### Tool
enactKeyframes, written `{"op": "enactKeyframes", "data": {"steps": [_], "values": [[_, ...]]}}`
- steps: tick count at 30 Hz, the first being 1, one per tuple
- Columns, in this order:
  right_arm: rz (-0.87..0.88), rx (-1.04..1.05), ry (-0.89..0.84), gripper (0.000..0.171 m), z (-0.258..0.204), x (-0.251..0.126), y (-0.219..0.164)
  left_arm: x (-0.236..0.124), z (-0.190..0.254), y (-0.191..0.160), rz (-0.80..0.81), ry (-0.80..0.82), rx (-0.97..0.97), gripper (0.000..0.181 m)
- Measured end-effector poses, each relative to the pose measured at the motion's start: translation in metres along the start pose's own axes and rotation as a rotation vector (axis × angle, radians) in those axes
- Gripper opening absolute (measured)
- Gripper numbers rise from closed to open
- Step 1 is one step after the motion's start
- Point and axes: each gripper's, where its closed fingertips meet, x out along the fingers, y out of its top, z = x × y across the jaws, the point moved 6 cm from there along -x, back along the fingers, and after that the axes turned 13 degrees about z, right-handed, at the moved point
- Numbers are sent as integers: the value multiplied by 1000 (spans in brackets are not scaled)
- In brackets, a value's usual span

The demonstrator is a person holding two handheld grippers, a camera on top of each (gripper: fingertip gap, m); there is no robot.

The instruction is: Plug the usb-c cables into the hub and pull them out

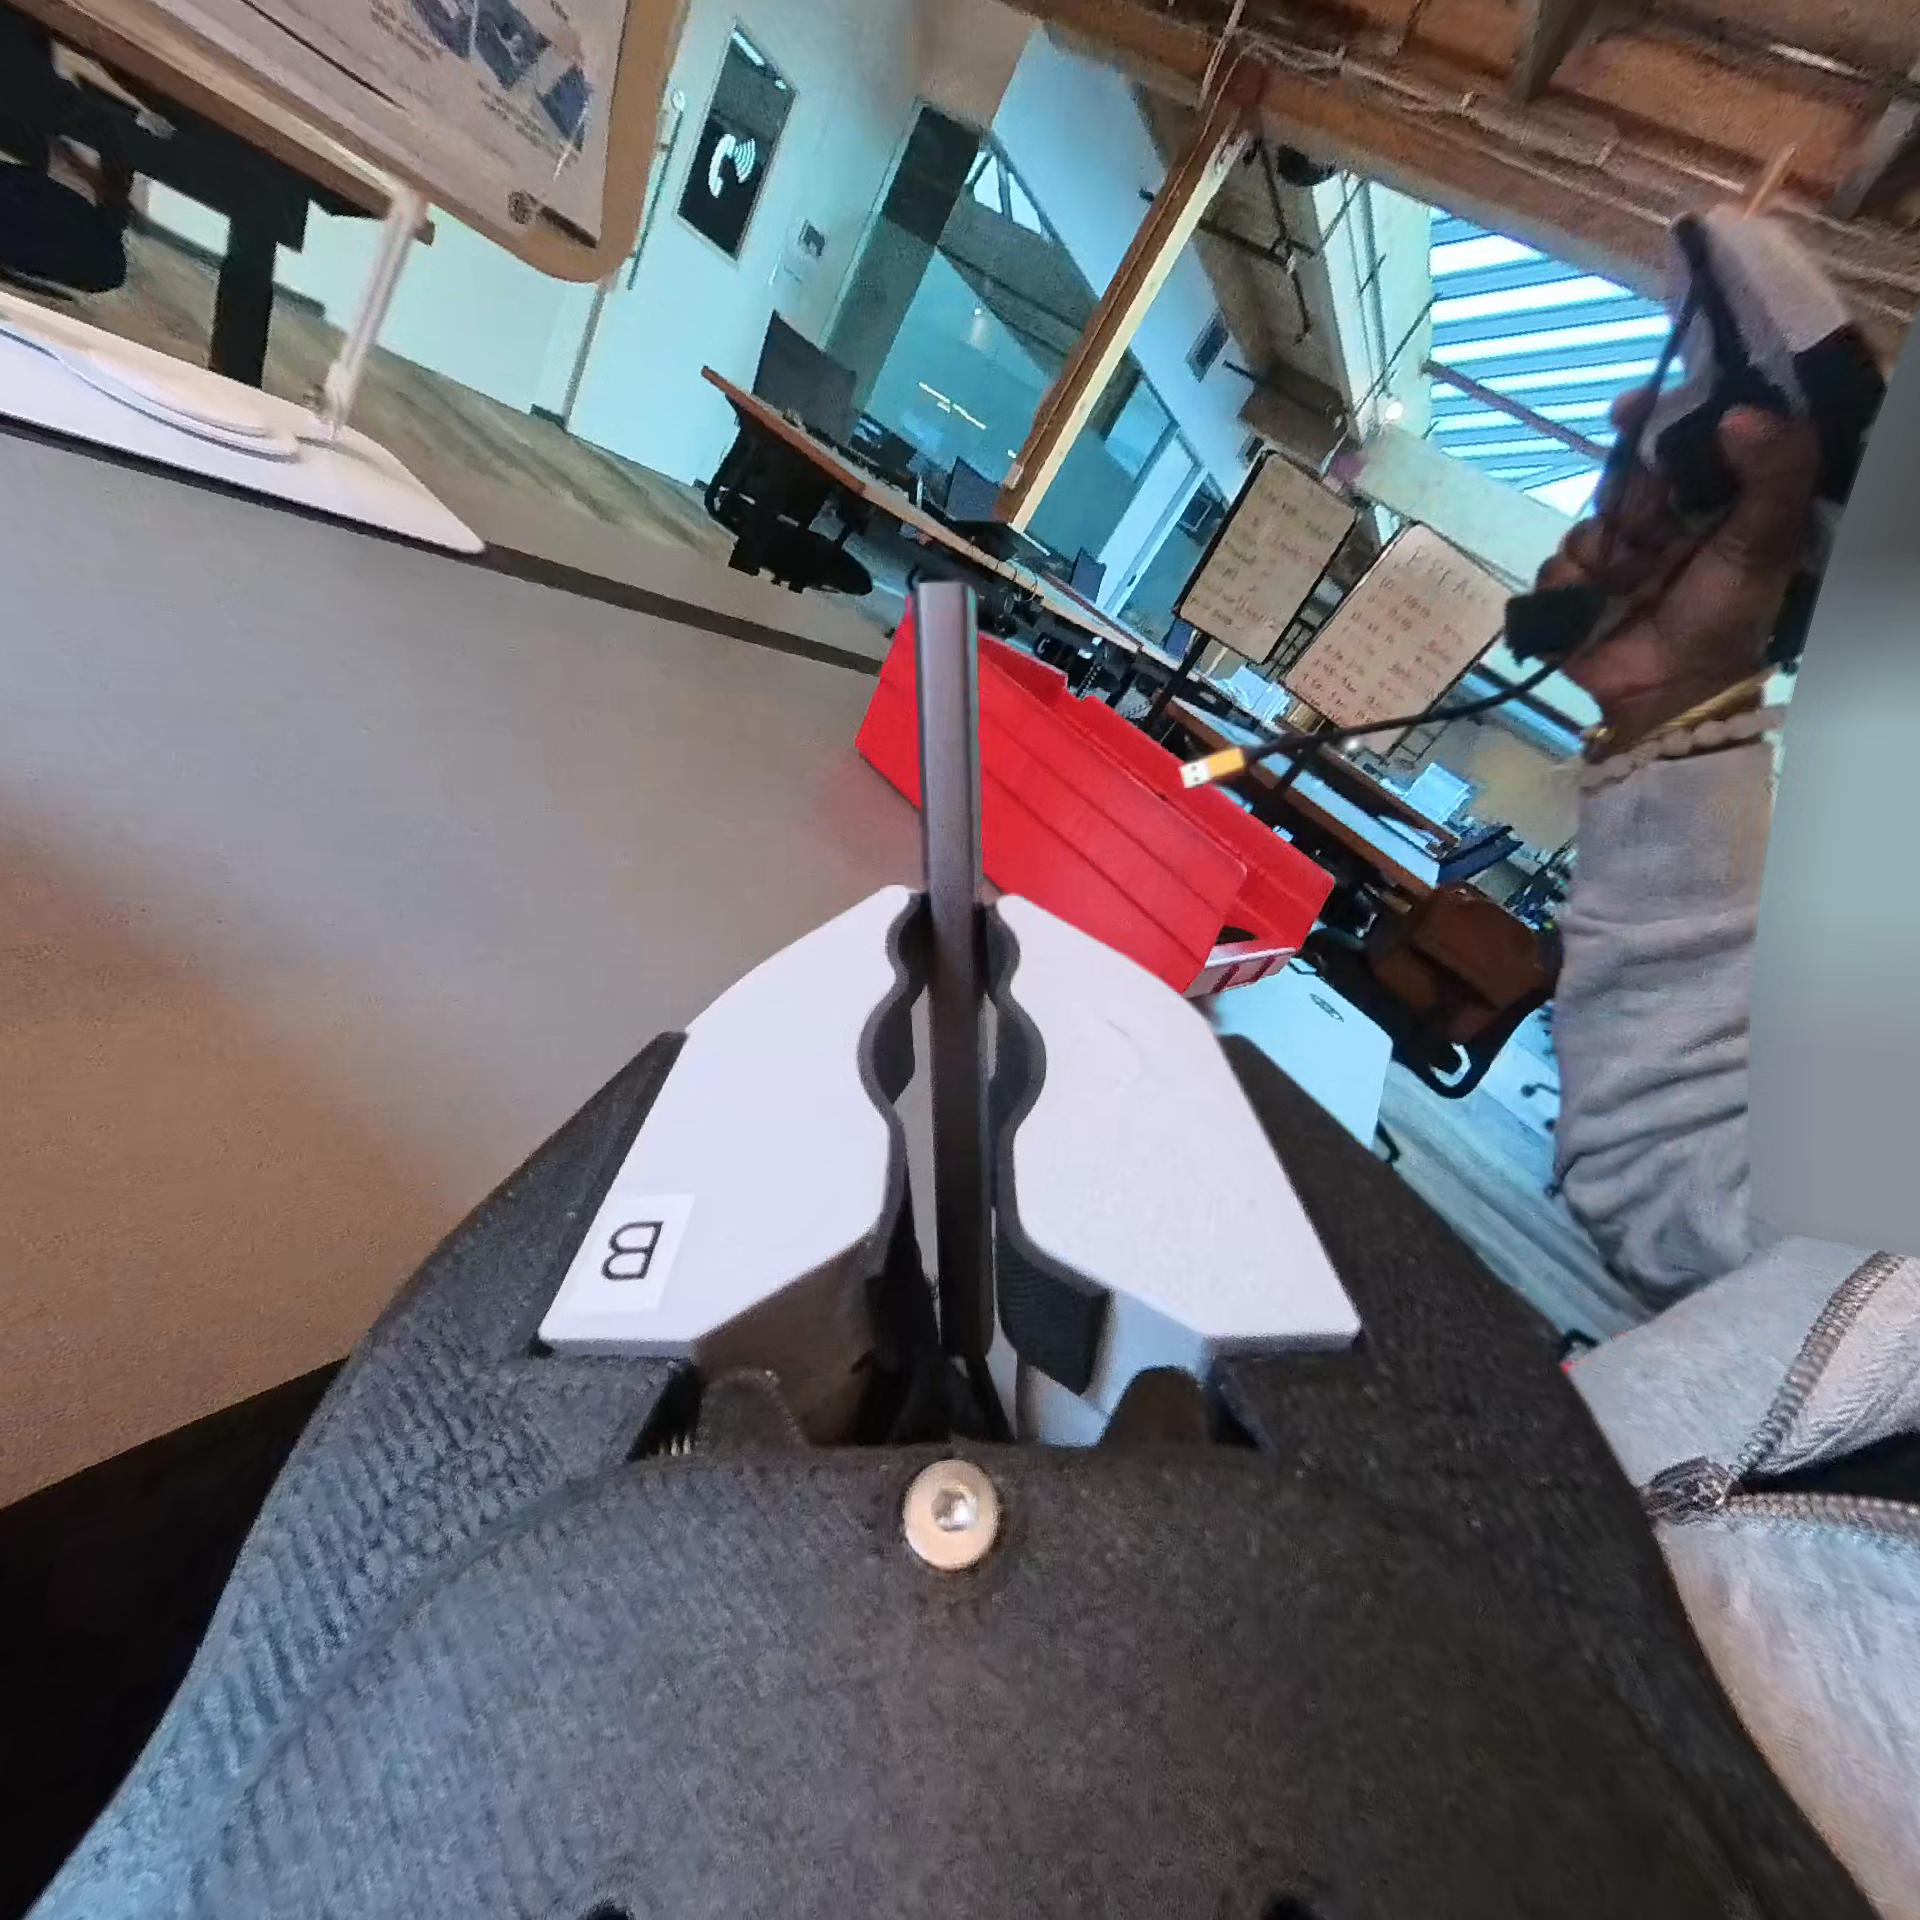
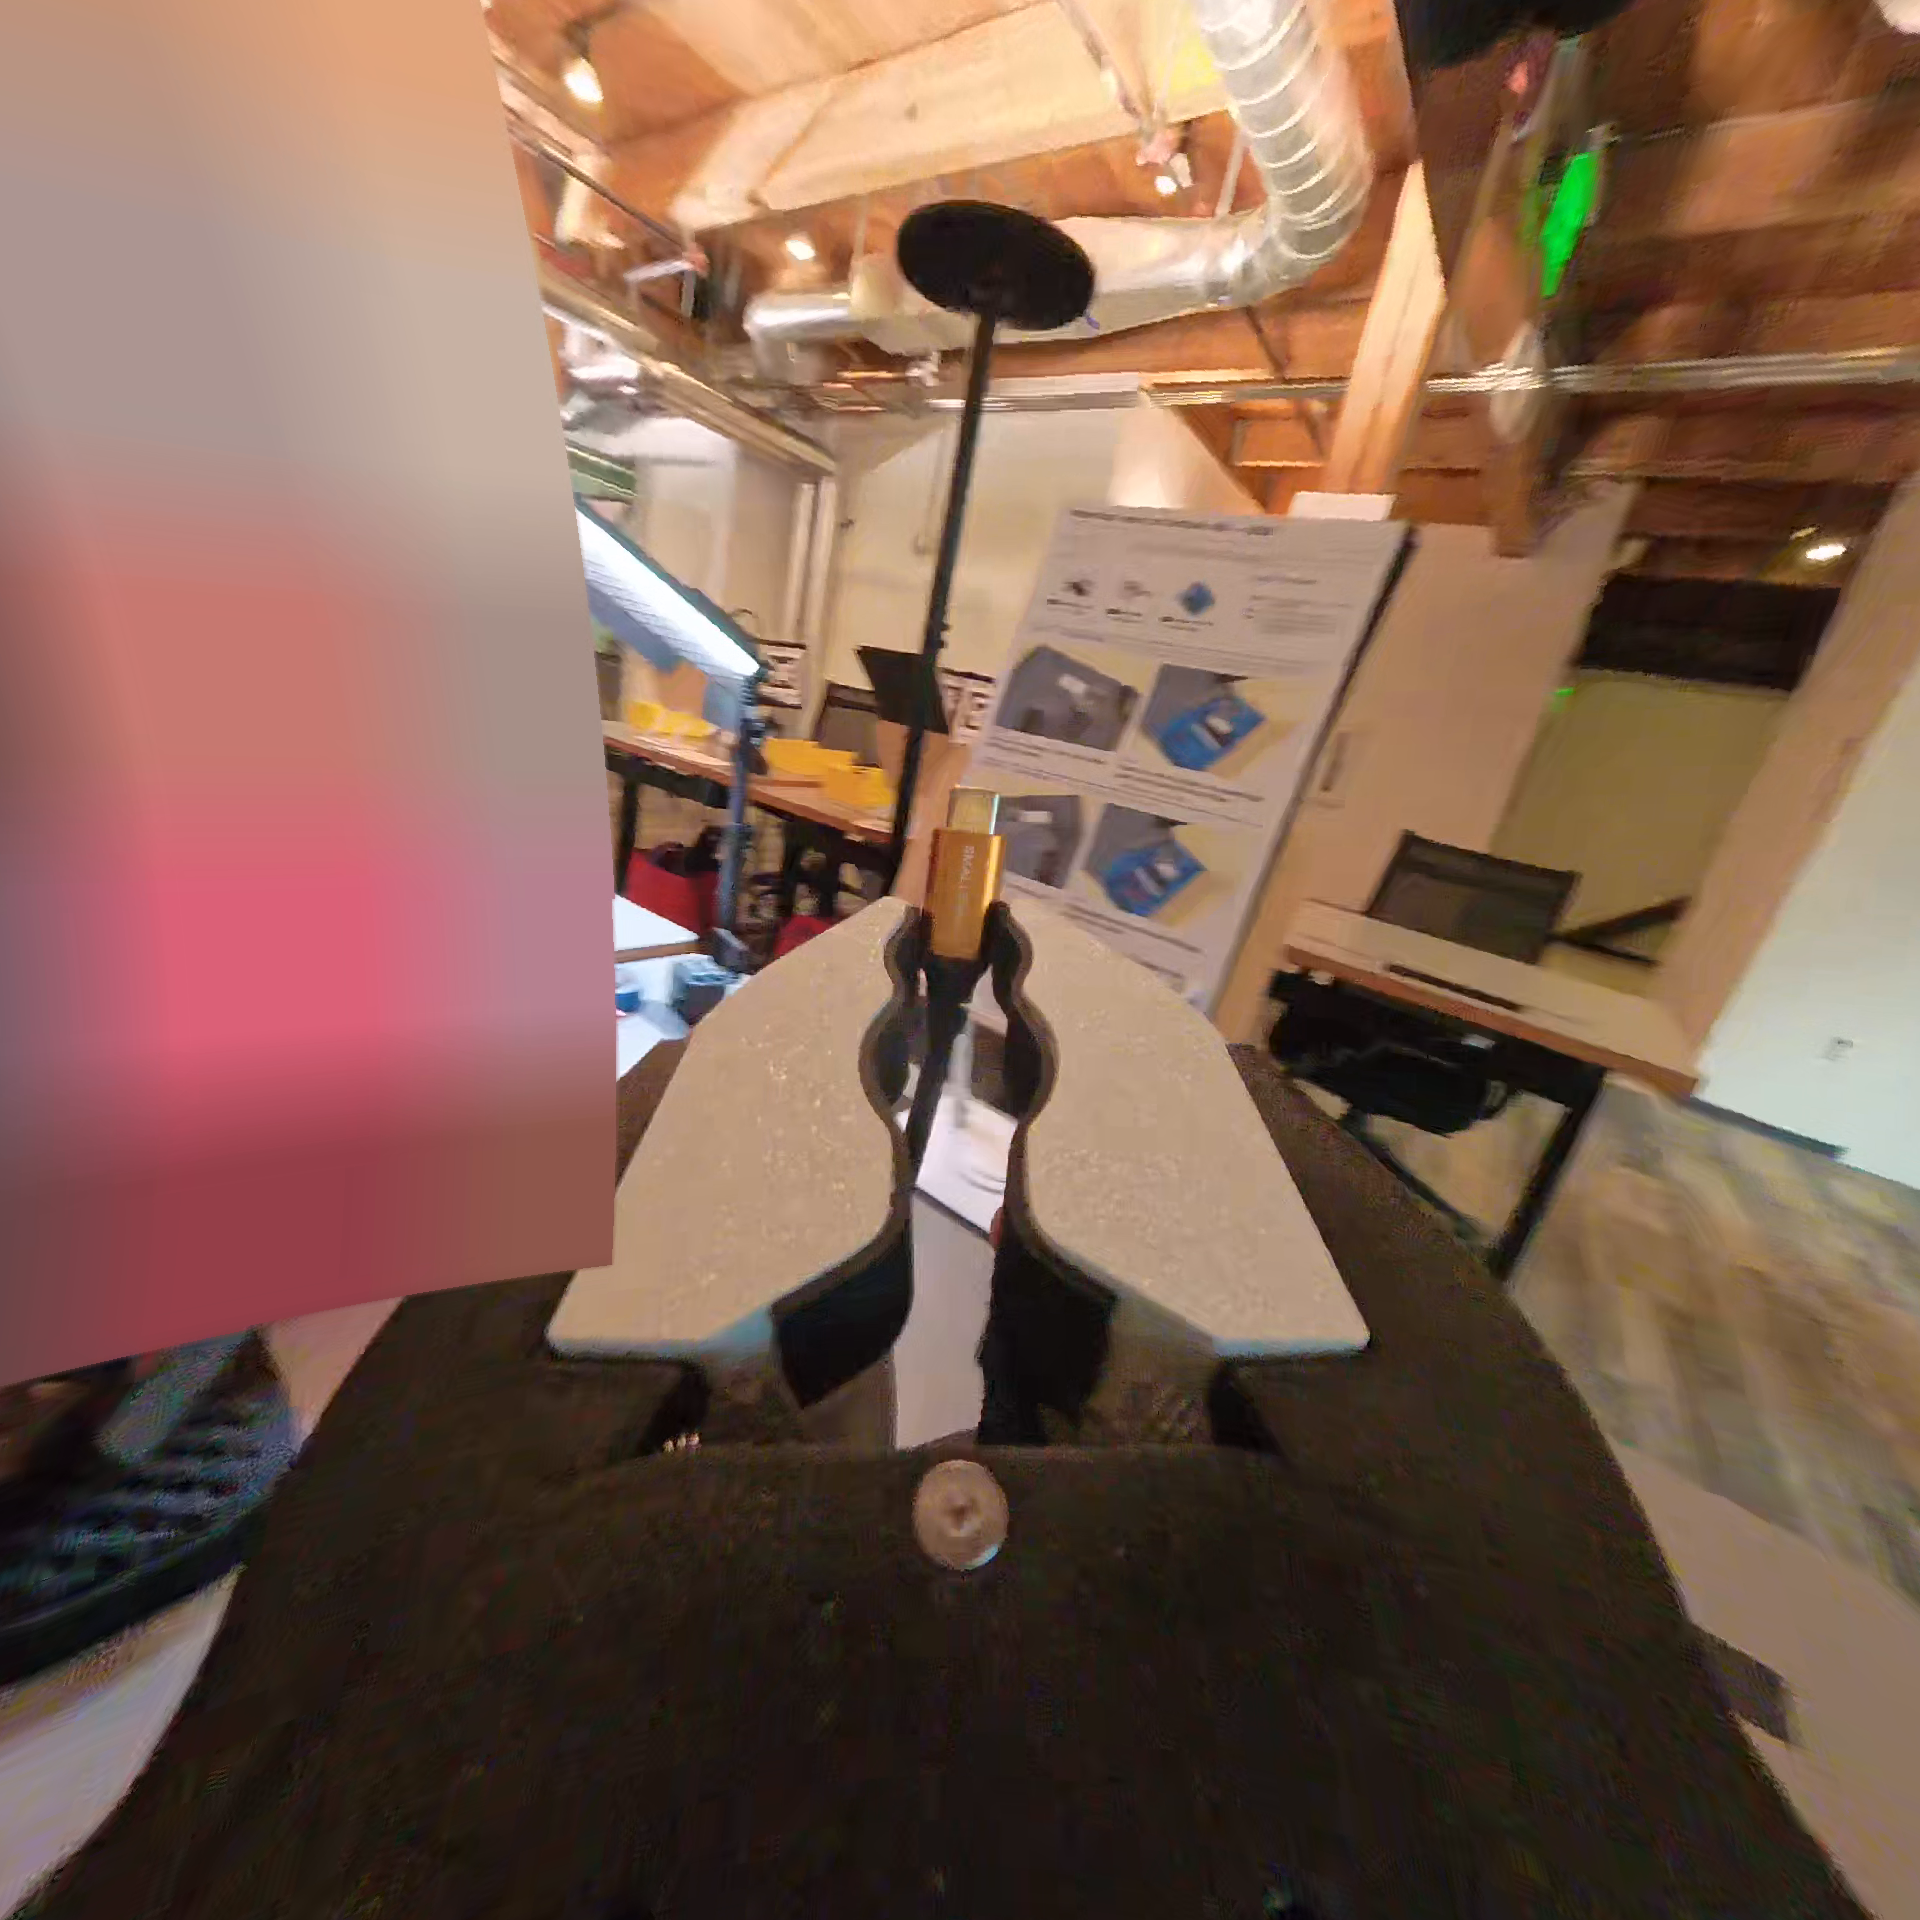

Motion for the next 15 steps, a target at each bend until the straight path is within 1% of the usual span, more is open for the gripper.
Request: {"op": "enactKeyframes", "data": {"steps": [1,3,5,7,8,9,10,11,12,13,15], "values": [[-10,-60,-35,13,10,-7,2,0,-1,1,5,-1,-13,10],[-73,-177,-92,12,28,-21,-3,1,-1,0,-7,4,-14,10],[-153,-305,-150,12,44,-36,-17,2,0,-2,-21,5,2,10],[-223,-336,-49,12,44,-50,-51,1,0,-2,-16,7,4,10],[-325,-272,-55,13,48,-59,-77,1,-1,-1,-11,11,0,10],[-498,-157,-75,13,53,-71,-109,1,-1,-1,-8,9,-2,10],[-674,-31,-51,13,50,-85,-143,0,-1,-1,-8,9,-1,10],[-801,33,-85,14,50,-98,-172,1,-1,-1,-10,12,3,10],[-879,50,-154,13,52,-109,-196,1,-1,-1,-16,16,7,10],[-937,107,-162,15,49,-116,-214,2,0,-2,-26,18,10,10],[-1042,271,-177,29,42,-122,-232,3,0,-4,-48,19,15,10]]}}
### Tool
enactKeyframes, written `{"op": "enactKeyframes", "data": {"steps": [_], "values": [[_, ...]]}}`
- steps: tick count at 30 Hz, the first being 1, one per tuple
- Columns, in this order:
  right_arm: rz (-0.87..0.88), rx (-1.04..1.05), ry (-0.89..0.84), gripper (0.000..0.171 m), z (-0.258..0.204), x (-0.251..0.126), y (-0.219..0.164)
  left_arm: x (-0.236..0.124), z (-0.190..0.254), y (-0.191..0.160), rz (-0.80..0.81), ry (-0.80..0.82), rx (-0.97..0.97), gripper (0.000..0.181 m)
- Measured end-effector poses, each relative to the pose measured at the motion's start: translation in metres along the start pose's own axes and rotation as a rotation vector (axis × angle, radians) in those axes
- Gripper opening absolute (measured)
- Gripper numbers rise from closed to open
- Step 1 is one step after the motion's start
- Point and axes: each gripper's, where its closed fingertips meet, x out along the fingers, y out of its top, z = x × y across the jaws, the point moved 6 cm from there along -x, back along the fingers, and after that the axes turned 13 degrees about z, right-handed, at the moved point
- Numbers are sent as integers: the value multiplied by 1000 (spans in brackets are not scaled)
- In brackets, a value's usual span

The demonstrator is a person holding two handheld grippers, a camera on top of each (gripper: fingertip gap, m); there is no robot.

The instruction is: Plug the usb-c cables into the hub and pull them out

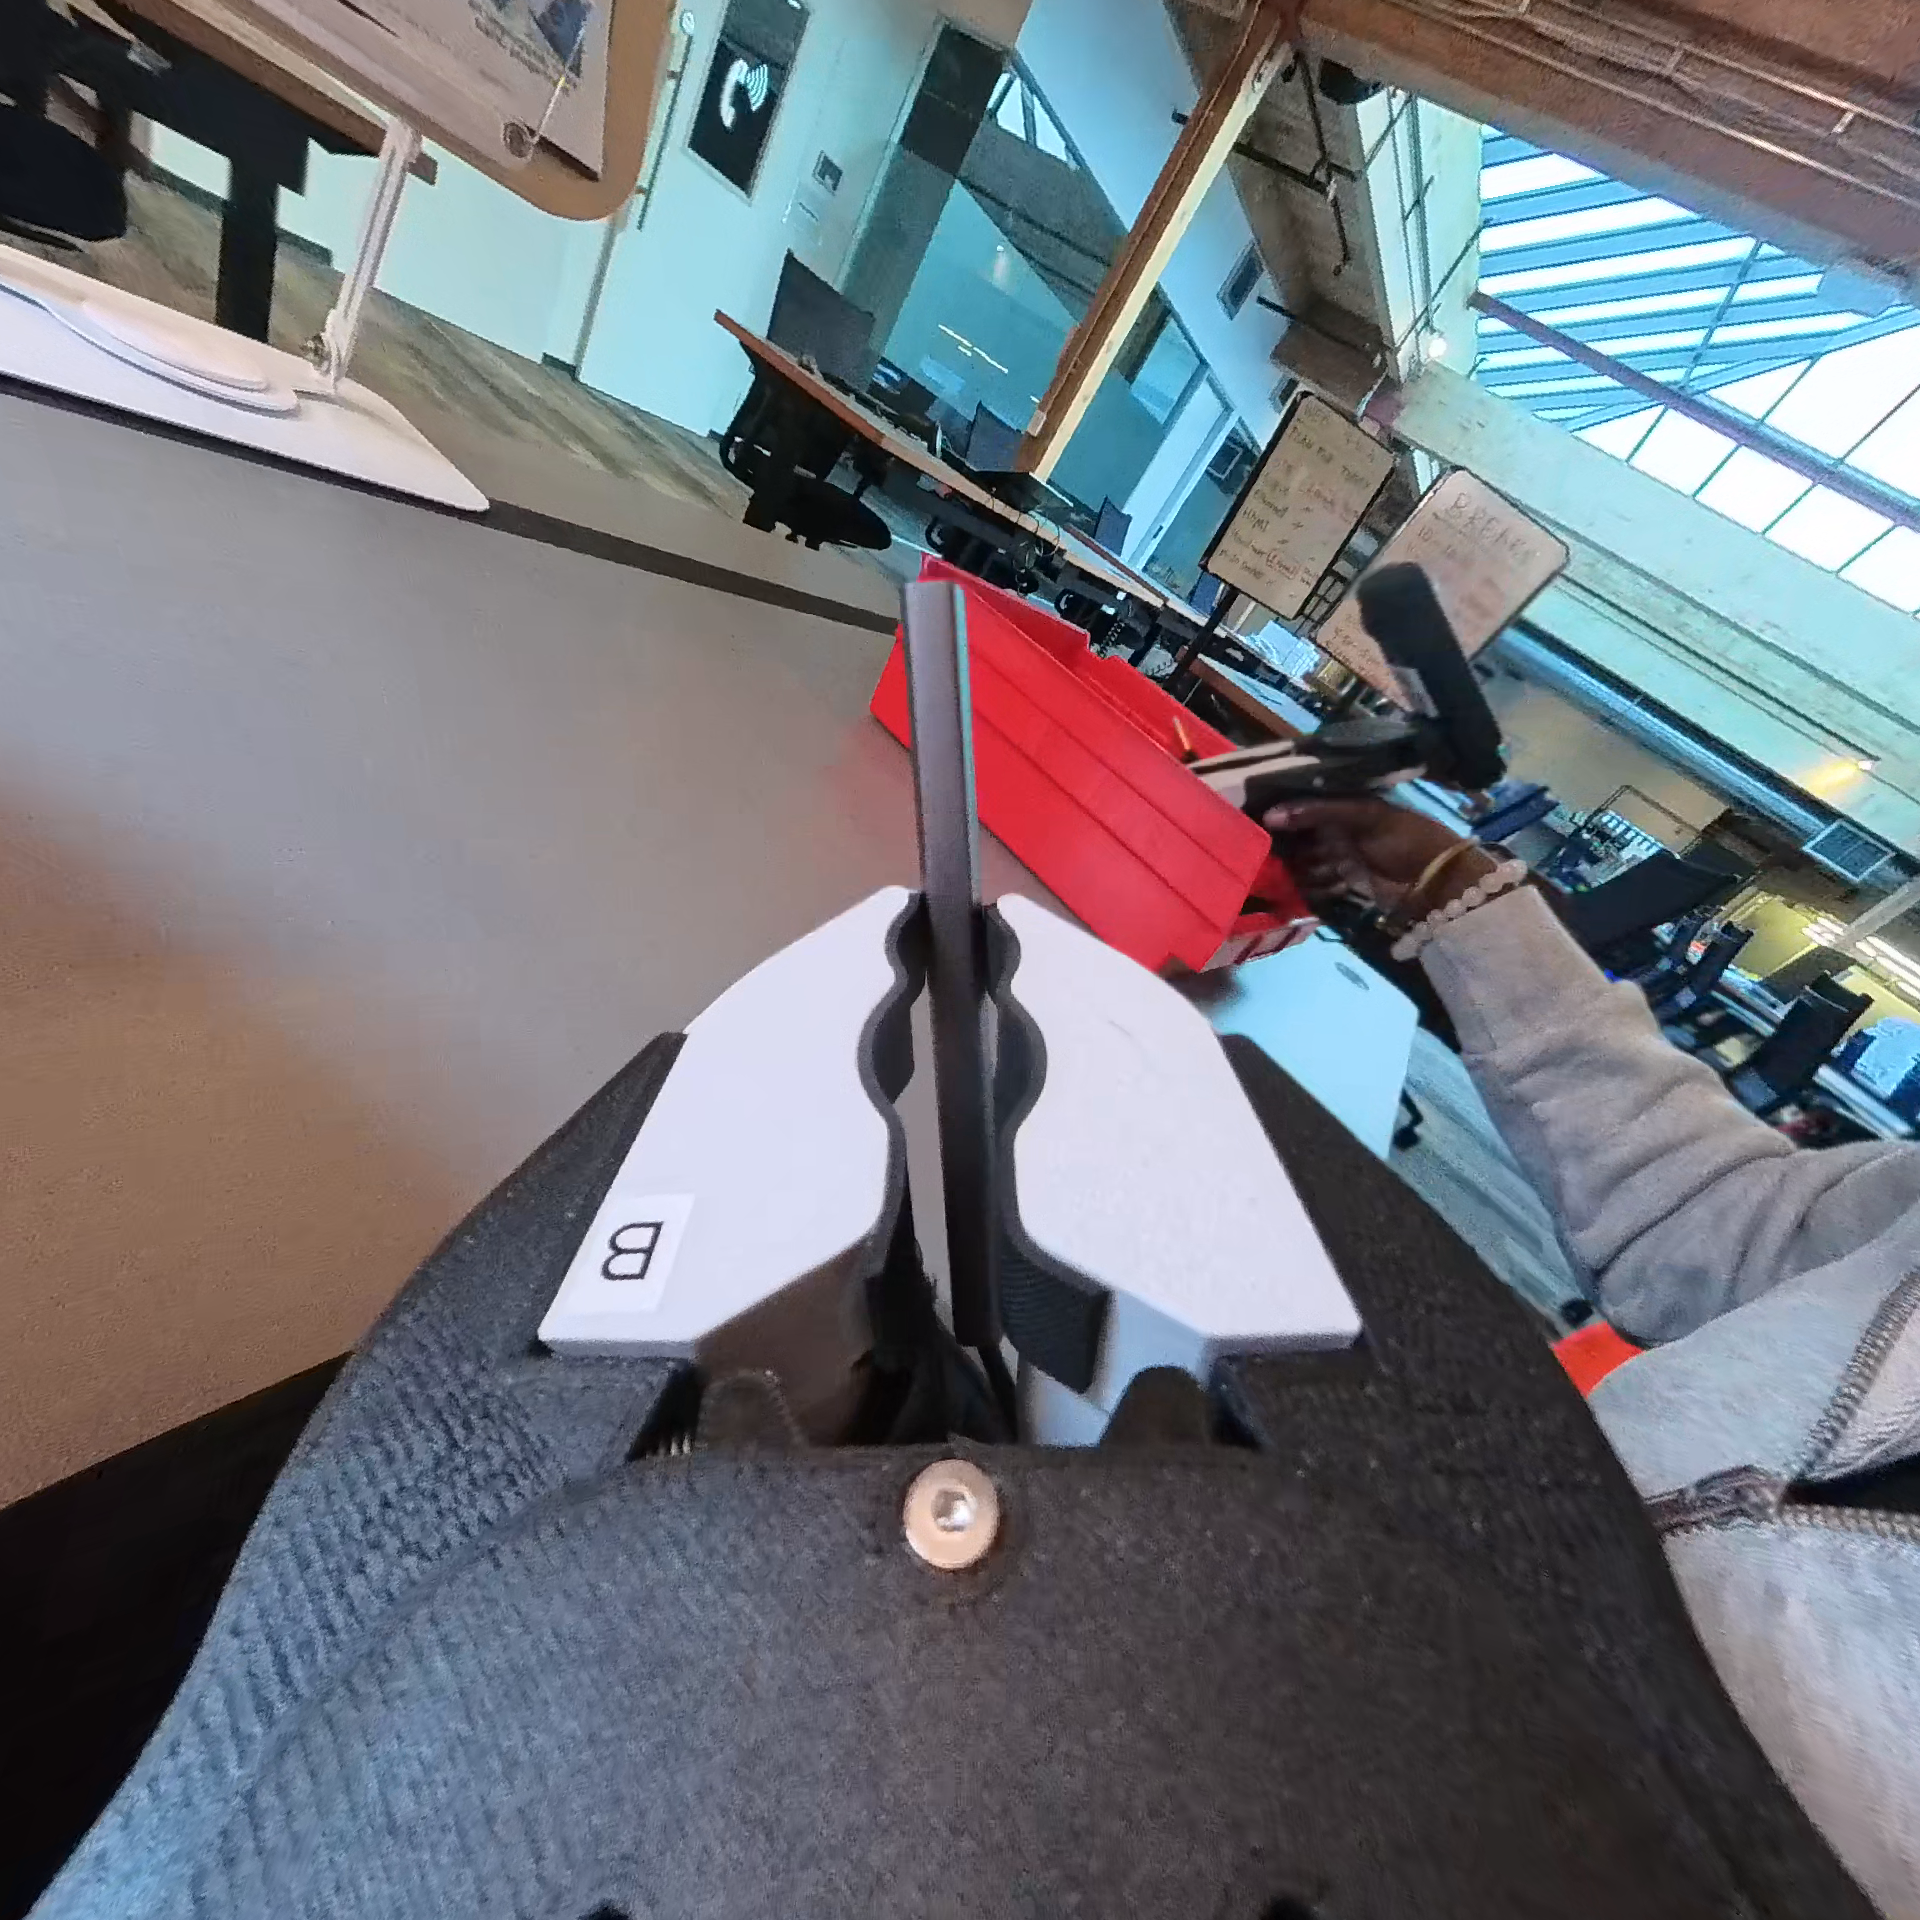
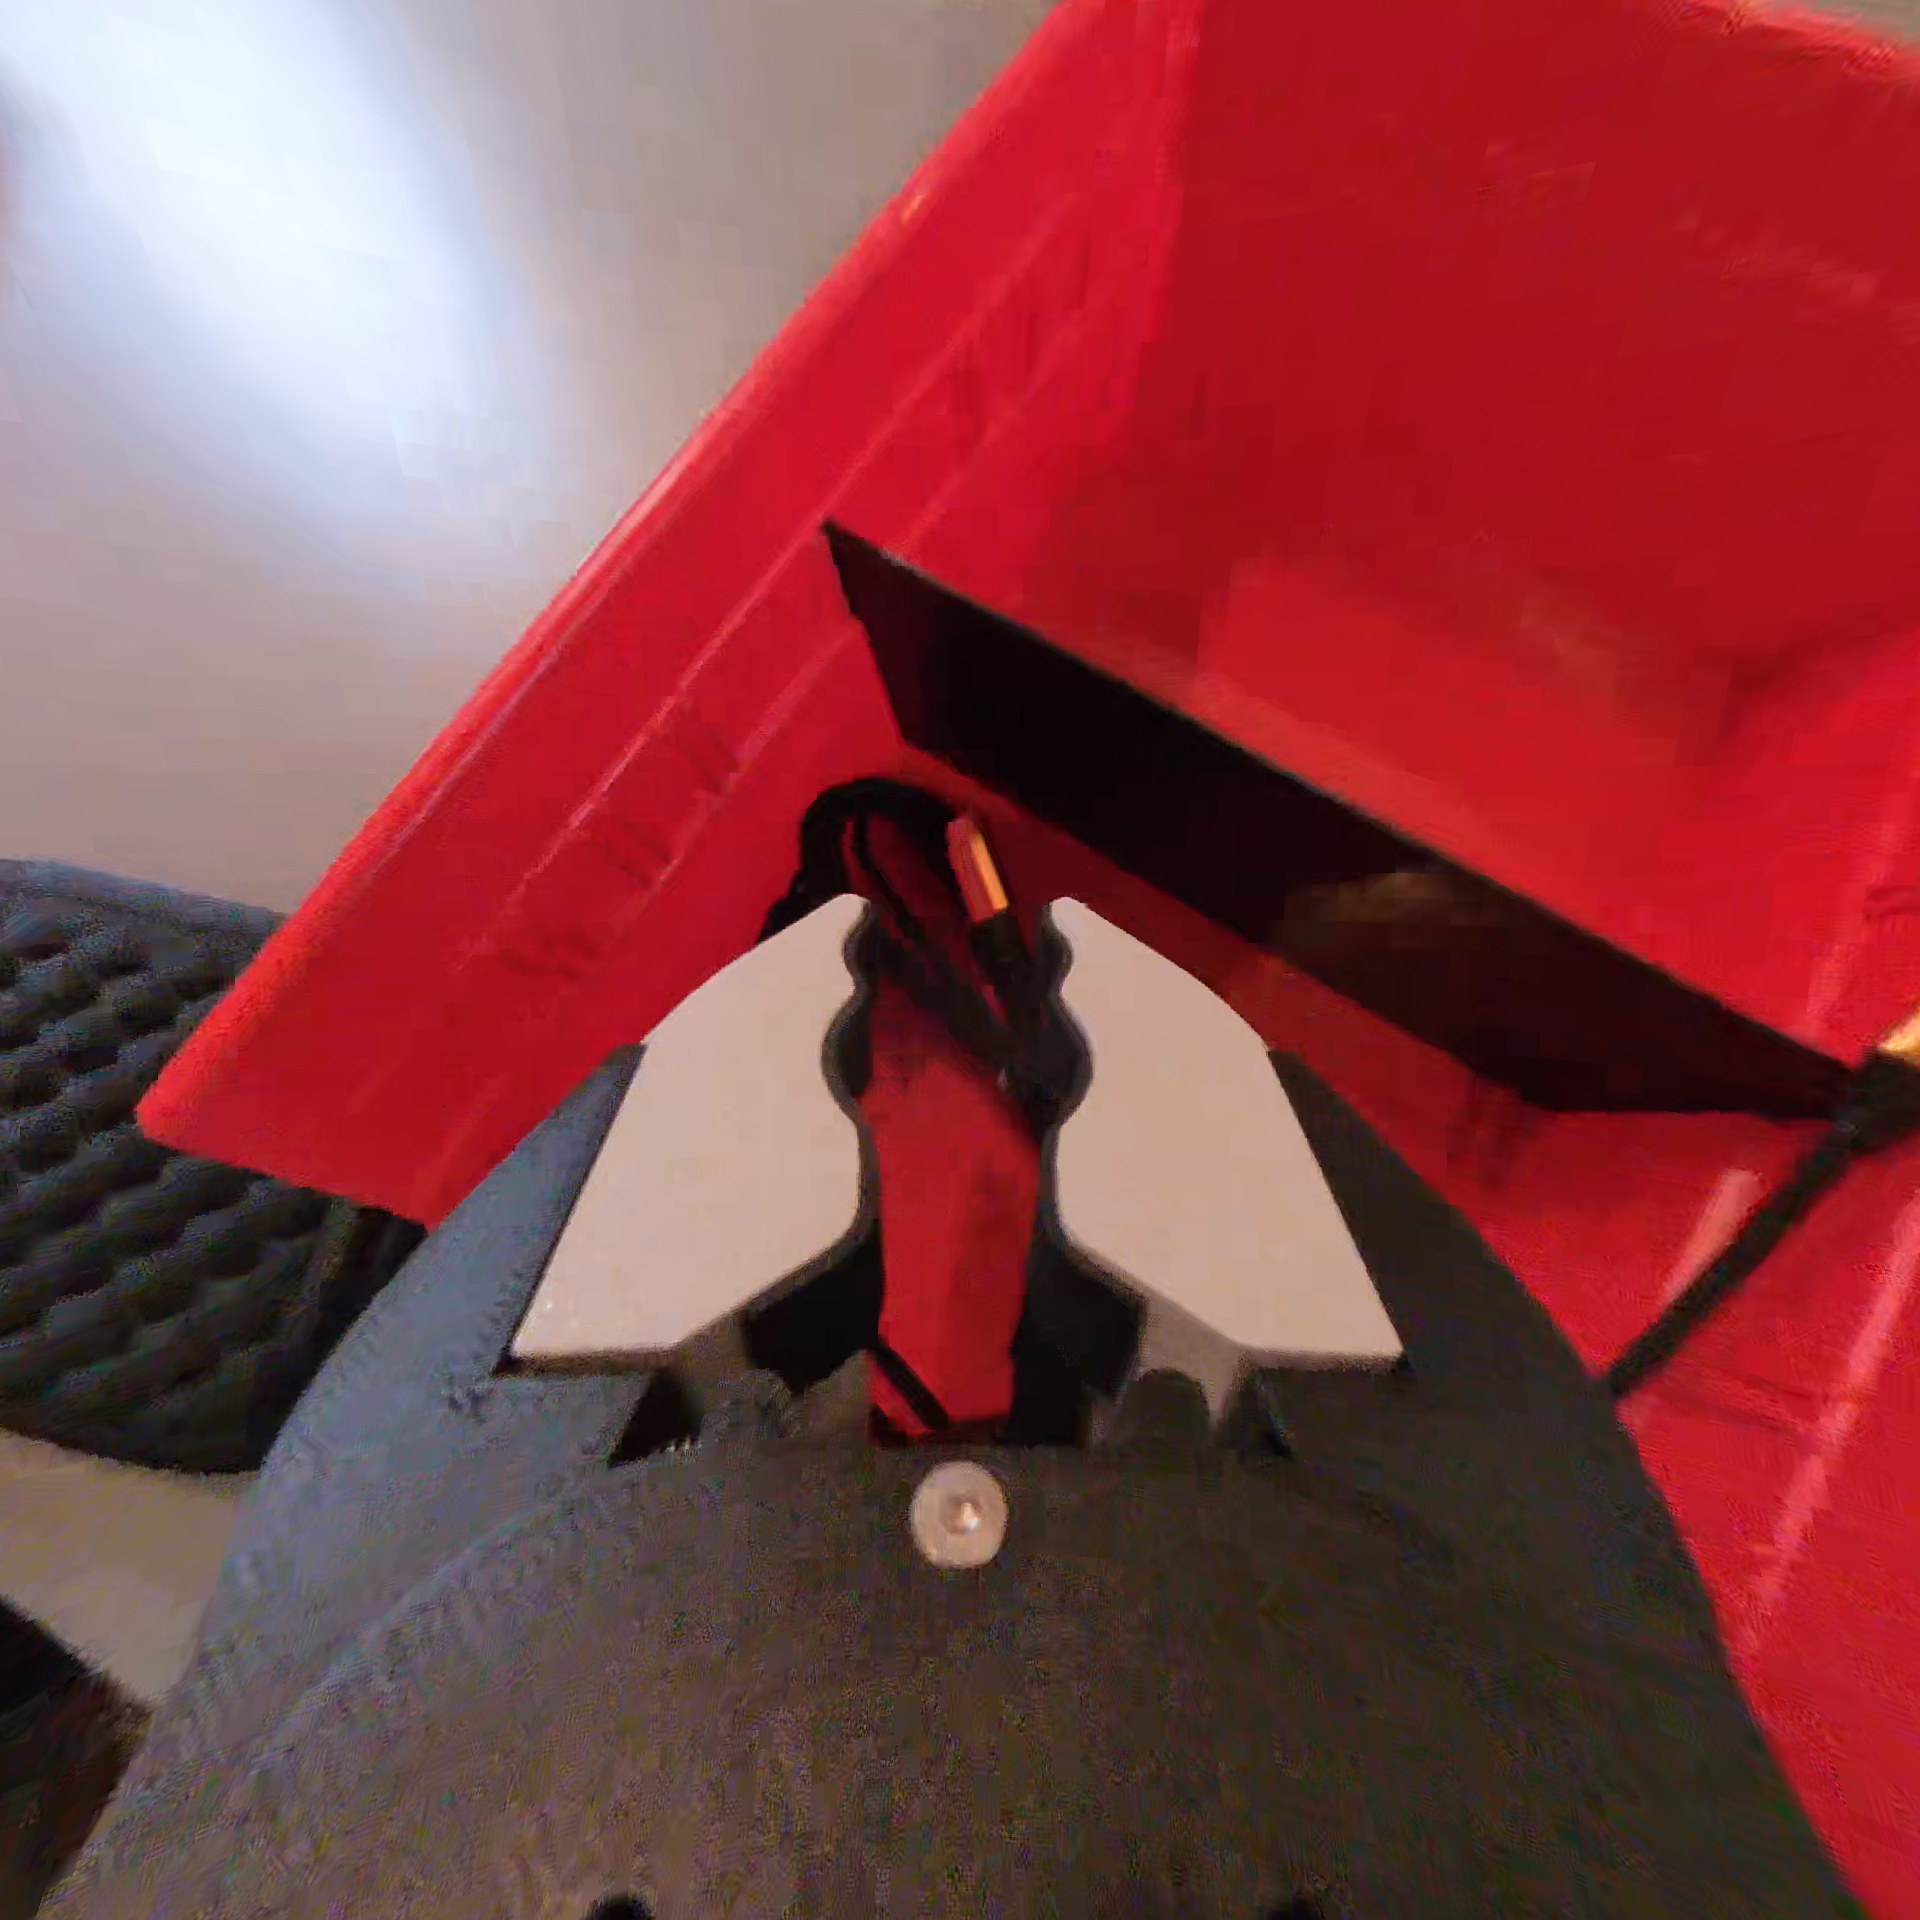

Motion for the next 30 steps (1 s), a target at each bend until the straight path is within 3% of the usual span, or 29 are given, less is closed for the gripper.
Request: {"op": "enactKeyframes", "data": {"steps": [3,6,9,12,15,17,20,22,26,30], "values": [[-70,81,141,55,-18,0,2,1,1,-1,-9,-7,11,10],[-29,21,122,85,-24,-15,15,1,1,0,-3,-1,13,10],[9,-27,-51,86,-11,-41,22,0,1,0,6,-1,8,11],[-6,75,-352,86,17,-69,10,-1,1,1,14,-7,4,11],[53,184,-393,77,19,-74,-2,-1,-1,2,21,-14,-20,11],[259,155,-263,66,-9,-71,13,-2,-3,5,55,-19,-62,10],[604,108,85,63,-85,-65,44,-3,-4,9,90,-43,-105,10],[719,127,334,62,-138,-54,55,-4,0,11,117,-67,-106,11],[559,181,847,61,-243,-11,41,-5,13,25,234,-157,-163,11],[400,63,919,63,-300,28,21,-6,39,35,266,-269,-139,11]]}}
